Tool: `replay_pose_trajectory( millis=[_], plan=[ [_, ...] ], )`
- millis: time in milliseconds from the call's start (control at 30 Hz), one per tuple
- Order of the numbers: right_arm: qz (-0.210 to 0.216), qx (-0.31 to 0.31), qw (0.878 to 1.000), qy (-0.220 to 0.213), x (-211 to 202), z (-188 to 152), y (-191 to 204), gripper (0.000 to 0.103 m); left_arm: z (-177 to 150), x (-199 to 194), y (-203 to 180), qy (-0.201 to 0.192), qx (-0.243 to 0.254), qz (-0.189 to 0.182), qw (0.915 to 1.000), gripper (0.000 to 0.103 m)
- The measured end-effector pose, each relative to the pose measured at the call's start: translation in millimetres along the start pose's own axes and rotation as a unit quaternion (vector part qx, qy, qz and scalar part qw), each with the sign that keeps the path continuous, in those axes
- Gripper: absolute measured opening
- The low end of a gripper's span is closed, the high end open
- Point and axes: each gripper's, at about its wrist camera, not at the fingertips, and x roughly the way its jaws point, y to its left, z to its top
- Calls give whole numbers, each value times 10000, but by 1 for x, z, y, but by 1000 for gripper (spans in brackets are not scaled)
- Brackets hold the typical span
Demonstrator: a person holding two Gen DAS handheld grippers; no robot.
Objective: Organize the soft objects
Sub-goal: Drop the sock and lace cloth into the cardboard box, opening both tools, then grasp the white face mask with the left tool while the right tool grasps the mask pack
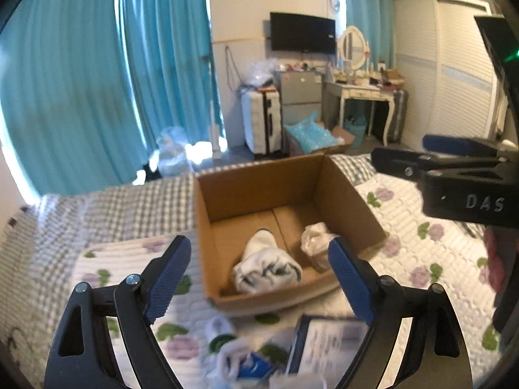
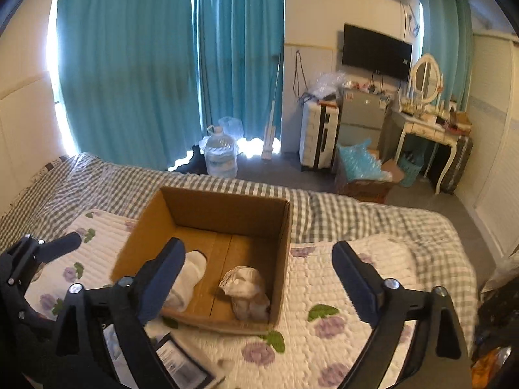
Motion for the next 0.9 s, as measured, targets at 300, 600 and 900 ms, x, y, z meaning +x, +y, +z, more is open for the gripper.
replay_pose_trajectory(
  millis=[300,600,900],
  plan=[
    [-12,-295,9995,71,-82,-29,24,96,-28,-63,7,152,169,192,9996,88],
    [20,-237,9975,670,-70,-100,29,96,-88,-62,1,568,-420,-73,9975,87],
    [-46,68,9919,1264,-19,-147,11,96,-125,-21,-17,1077,-422,-334,9927,86]
  ],
)
